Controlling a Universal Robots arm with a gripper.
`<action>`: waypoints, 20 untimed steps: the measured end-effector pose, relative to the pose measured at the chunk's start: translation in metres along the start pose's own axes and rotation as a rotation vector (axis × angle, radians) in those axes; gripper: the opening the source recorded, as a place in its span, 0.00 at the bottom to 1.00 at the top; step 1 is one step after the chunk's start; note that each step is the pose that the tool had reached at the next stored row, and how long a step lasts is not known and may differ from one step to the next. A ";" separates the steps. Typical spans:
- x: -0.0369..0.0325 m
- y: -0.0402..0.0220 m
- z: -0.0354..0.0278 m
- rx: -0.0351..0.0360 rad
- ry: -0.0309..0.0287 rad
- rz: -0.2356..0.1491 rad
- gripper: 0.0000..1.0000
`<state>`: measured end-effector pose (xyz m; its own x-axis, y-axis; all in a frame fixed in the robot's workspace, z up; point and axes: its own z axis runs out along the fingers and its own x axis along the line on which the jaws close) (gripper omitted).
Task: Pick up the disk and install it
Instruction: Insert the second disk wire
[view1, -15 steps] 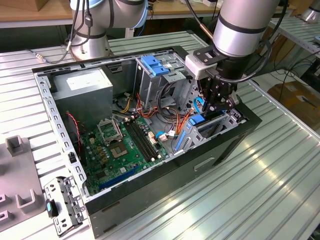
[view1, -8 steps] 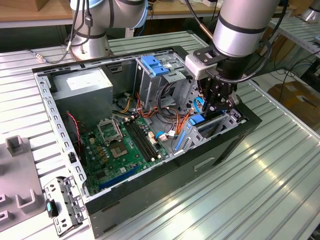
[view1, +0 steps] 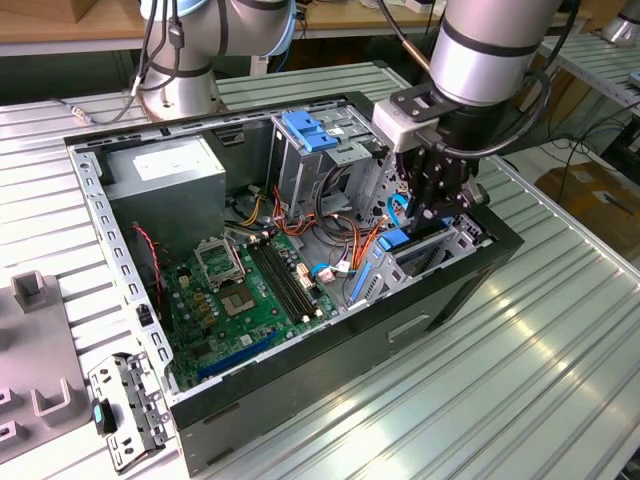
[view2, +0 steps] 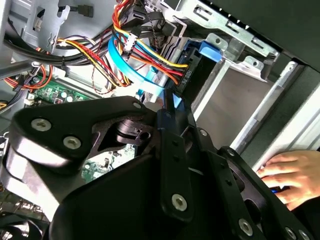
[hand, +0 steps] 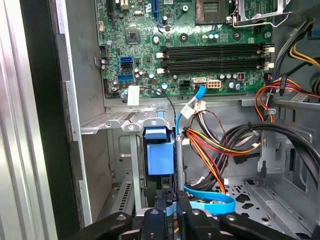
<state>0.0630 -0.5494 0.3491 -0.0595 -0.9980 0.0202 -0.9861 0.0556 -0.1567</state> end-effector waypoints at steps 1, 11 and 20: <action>0.0001 -0.0007 -0.0042 0.0000 0.0000 0.000 0.24; 0.0002 -0.0016 -0.0099 -0.0003 -0.0056 0.001 0.11; 0.0002 -0.0016 -0.0099 -0.0008 -0.0132 0.002 0.11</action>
<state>0.0630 -0.5494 0.3591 -0.0595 -0.9982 0.0069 -0.9861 0.0577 -0.1559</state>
